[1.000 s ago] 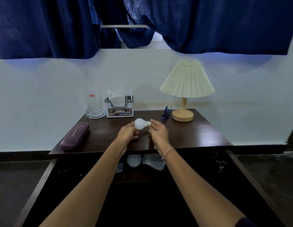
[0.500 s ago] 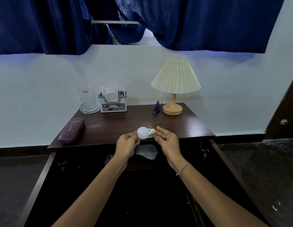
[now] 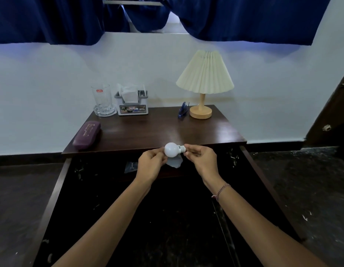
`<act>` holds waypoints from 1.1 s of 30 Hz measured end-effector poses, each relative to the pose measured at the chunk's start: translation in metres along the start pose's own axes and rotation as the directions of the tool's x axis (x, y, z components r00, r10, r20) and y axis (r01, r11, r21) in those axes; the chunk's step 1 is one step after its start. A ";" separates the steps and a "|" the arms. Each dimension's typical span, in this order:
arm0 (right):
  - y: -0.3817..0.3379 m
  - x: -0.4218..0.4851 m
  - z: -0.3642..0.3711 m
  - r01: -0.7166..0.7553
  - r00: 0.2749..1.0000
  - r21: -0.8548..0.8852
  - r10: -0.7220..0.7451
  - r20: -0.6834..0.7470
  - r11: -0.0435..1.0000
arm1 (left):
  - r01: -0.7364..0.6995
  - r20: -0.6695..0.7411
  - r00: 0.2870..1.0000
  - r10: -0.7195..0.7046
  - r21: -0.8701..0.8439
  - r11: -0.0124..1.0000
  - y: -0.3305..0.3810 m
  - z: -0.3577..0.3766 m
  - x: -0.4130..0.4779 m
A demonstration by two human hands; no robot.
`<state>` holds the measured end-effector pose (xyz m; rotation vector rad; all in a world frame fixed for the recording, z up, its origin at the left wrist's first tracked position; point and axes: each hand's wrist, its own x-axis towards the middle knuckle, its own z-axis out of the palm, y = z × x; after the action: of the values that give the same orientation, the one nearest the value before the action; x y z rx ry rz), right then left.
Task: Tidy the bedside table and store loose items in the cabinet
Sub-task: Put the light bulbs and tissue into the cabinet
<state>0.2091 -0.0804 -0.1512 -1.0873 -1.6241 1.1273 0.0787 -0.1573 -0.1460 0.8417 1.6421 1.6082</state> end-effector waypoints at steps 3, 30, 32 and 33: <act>0.004 -0.007 0.000 -0.006 1.000 -0.038 0.006 -0.001 0.999 | 0.006 -0.010 1.000 -0.006 0.012 1.000 -0.004 0.000 -0.008; 0.132 0.056 0.055 -0.341 0.938 -0.113 0.346 0.025 0.933 | 0.308 0.076 0.942 -0.327 0.188 0.933 -0.110 0.022 0.086; 0.133 0.061 0.058 -0.331 0.941 -0.120 0.337 0.034 0.936 | 0.309 0.072 0.942 -0.328 0.196 0.931 -0.113 0.023 0.096; 0.132 0.064 0.060 -0.326 0.942 -0.129 0.333 0.043 0.937 | 0.310 0.069 0.942 -0.329 0.200 0.929 -0.112 0.022 0.099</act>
<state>0.1596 -0.0039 -0.2813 -1.4569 -1.6145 1.3037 0.0431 -0.0654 -0.2609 0.6908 1.7720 1.1825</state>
